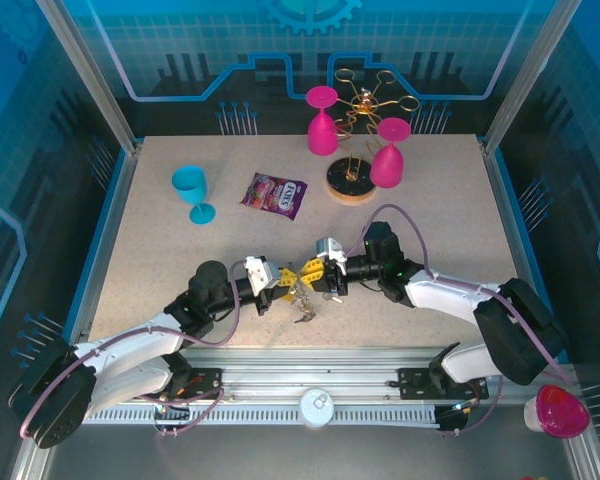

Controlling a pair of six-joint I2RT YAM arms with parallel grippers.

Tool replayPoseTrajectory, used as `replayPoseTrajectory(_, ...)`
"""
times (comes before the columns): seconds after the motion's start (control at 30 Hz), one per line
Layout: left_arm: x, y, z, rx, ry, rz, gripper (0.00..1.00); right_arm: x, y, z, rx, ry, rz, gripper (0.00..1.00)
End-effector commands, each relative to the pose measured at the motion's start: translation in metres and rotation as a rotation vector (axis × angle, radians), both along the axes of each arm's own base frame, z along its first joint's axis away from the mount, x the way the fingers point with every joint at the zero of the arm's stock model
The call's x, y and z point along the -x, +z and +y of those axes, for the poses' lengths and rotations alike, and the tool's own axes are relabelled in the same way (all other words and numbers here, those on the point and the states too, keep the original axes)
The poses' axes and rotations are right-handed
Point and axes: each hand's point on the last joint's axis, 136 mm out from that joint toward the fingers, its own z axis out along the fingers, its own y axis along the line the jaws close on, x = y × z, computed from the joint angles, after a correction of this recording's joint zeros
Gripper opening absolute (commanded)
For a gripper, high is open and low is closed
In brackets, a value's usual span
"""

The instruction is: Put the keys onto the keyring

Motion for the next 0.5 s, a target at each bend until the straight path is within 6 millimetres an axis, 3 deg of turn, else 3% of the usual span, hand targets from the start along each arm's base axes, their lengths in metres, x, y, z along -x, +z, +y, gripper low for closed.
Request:
replayPoseTrajectory(0.0,0.003,0.016,-0.002,0.056,-0.028,-0.044,0.00,0.004,0.015,0.010,-0.046,0.062,-0.053,0.14)
replayPoseTrajectory(0.1,0.001,0.017,-0.002,0.059,-0.022,-0.043,0.00,0.006,0.016,0.011,-0.050,0.078,-0.046,0.00)
replayPoseTrajectory(0.23,-0.007,0.011,0.002,0.011,0.029,-0.017,0.01,0.003,0.018,0.009,-0.012,0.058,-0.038,0.00)
replayPoseTrajectory(0.27,-0.010,0.008,0.004,-0.012,0.045,-0.001,0.08,0.003,0.018,0.008,0.009,0.053,-0.037,0.00)
replayPoseTrajectory(0.37,-0.012,0.001,0.008,-0.089,0.066,0.025,0.18,0.004,0.012,0.004,0.107,0.036,-0.024,0.00)
replayPoseTrajectory(0.47,-0.014,-0.002,0.010,-0.155,0.077,0.041,0.23,0.005,0.005,0.001,0.212,0.028,-0.036,0.00)
